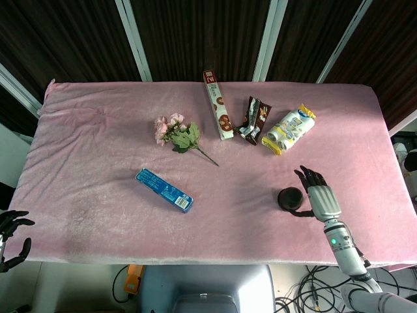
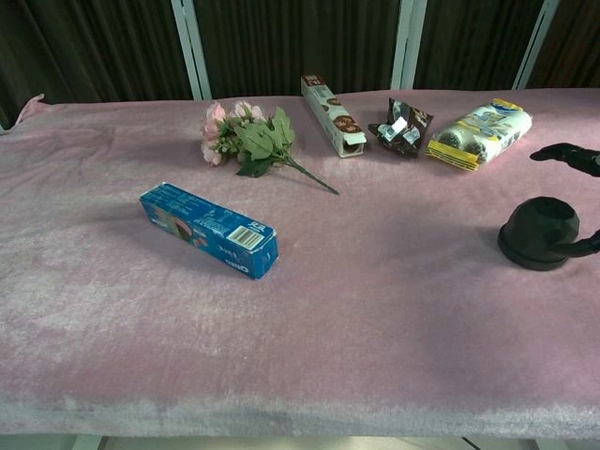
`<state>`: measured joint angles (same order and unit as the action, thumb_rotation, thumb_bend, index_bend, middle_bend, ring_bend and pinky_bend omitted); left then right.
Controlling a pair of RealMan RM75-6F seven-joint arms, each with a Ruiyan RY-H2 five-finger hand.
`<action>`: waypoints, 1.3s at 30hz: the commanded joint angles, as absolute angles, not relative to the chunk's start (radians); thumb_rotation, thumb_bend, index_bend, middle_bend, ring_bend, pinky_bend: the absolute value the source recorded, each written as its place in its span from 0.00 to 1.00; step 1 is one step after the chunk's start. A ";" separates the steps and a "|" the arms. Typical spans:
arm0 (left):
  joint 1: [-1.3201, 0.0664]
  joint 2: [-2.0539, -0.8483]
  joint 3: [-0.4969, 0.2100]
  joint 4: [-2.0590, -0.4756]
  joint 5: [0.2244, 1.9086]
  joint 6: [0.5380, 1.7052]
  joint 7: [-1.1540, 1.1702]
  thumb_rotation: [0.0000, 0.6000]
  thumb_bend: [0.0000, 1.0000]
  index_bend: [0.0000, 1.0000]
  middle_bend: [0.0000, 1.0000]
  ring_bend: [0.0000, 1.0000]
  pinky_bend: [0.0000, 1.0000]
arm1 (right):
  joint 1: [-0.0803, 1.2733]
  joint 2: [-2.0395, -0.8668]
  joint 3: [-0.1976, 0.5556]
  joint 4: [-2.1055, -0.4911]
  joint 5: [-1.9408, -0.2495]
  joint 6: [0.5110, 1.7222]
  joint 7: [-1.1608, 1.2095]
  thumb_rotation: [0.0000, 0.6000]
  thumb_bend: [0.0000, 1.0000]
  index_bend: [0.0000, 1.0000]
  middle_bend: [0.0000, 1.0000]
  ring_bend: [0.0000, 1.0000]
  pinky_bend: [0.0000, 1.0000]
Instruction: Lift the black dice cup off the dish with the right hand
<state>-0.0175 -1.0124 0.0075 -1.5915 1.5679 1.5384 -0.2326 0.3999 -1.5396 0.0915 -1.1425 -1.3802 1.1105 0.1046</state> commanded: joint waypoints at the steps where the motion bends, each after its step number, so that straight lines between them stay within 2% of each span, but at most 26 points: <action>1: -0.018 -1.013 0.007 -1.590 1.567 1.537 -0.234 1.00 0.47 0.39 0.24 0.16 0.47 | 0.402 -1.543 0.092 -1.142 -1.378 1.104 0.102 1.00 0.22 0.07 0.05 0.01 0.19; 12: -0.023 -1.015 0.007 -1.585 1.571 1.534 -0.243 1.00 0.47 0.39 0.24 0.16 0.47 | 0.425 -1.558 0.096 -1.147 -1.315 1.009 0.024 1.00 0.22 0.05 0.05 0.01 0.19; 15: -0.025 -1.016 0.007 -1.581 1.572 1.533 -0.247 1.00 0.47 0.39 0.24 0.16 0.47 | 0.426 -1.571 0.107 -1.146 -1.288 1.005 -0.015 1.00 0.22 0.06 0.05 0.02 0.24; 19: -0.025 -1.015 0.007 -1.580 1.571 1.533 -0.252 1.00 0.47 0.39 0.24 0.16 0.47 | 0.425 -1.579 0.114 -1.143 -1.277 1.012 -0.029 1.00 0.22 0.06 0.05 0.08 0.30; 23: -0.024 -1.016 0.006 -1.578 1.572 1.537 -0.254 1.00 0.47 0.39 0.24 0.16 0.47 | 0.426 -1.592 0.122 -1.133 -1.268 1.018 -0.040 1.00 0.22 0.09 0.14 0.22 0.38; 26: -0.026 -1.015 0.008 -1.579 1.573 1.534 -0.252 1.00 0.47 0.39 0.24 0.16 0.47 | 0.434 -1.606 0.132 -1.121 -1.262 1.011 -0.032 1.00 0.22 0.12 0.18 0.28 0.44; 33: -0.024 -1.015 0.007 -1.577 1.571 1.537 -0.258 1.00 0.47 0.39 0.24 0.16 0.47 | 0.435 -1.628 0.134 -1.089 -1.251 1.011 -0.051 1.00 0.22 0.30 0.36 0.51 0.63; 39: -0.025 -1.014 0.008 -1.577 1.573 1.538 -0.262 1.00 0.47 0.39 0.24 0.16 0.47 | 0.427 -1.661 0.147 -1.050 -1.246 1.057 -0.074 1.00 0.22 0.60 0.55 0.69 0.81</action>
<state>-0.0246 -1.0145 0.0081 -1.5766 1.5728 1.5380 -0.2617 0.4296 -1.6530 0.1434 -1.0591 -1.2474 1.0471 -0.0690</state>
